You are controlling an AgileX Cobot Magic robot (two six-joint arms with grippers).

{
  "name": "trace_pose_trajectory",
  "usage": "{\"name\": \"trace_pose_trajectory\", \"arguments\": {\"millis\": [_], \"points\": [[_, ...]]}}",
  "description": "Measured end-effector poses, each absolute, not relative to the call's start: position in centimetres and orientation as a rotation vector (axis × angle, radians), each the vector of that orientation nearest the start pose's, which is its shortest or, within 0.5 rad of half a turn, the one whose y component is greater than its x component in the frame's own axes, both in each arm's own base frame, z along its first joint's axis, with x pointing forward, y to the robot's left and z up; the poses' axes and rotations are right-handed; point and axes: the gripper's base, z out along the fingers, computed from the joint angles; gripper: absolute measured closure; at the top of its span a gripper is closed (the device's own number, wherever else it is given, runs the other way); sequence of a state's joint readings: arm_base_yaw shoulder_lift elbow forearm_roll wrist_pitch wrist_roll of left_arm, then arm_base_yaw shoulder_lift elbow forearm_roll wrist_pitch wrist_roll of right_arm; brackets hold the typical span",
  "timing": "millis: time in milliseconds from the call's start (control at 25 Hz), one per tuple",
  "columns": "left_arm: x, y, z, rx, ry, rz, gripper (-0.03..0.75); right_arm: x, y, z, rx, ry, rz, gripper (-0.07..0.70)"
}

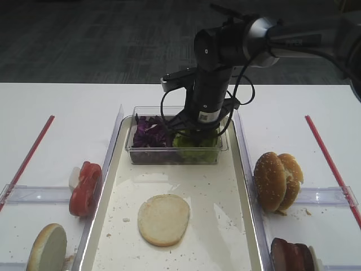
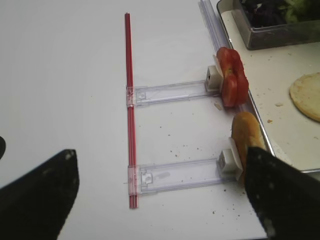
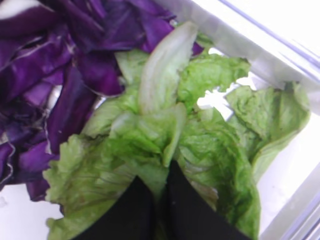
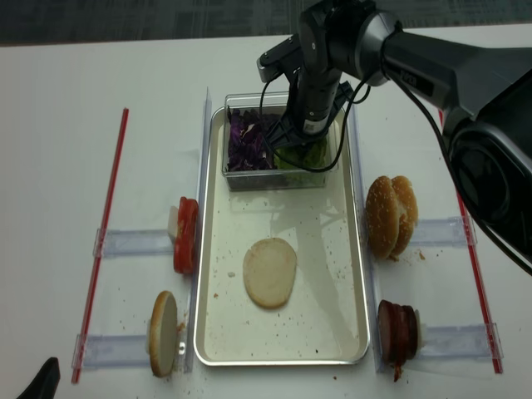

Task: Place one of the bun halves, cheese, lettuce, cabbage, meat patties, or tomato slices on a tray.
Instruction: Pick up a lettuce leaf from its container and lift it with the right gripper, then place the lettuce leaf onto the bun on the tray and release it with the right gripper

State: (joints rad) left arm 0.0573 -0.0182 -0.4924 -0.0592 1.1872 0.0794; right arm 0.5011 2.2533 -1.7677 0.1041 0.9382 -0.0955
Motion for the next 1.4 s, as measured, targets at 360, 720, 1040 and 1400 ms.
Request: {"name": "trace_pose_trajectory", "arguments": {"millis": [360, 720, 1040, 1400], "points": [[-1.2, -0.6, 26.5, 0.030, 2.158, 0.006, 0.099, 41.1, 23.3, 17.0, -0.809, 2.825, 0.185, 0.567], [-1.2, -0.6, 26.5, 0.030, 2.158, 0.006, 0.098, 41.6, 23.6, 21.5, -0.805, 2.836, 0.187, 0.567], [-1.2, -0.6, 26.5, 0.030, 2.158, 0.006, 0.098, 42.2, 24.0, 24.0, -0.764, 2.771, 0.222, 0.568], [-1.2, -0.6, 26.5, 0.030, 2.158, 0.006, 0.098, 41.8, 24.6, 24.0, -0.716, 2.795, 0.274, 0.568]]}}
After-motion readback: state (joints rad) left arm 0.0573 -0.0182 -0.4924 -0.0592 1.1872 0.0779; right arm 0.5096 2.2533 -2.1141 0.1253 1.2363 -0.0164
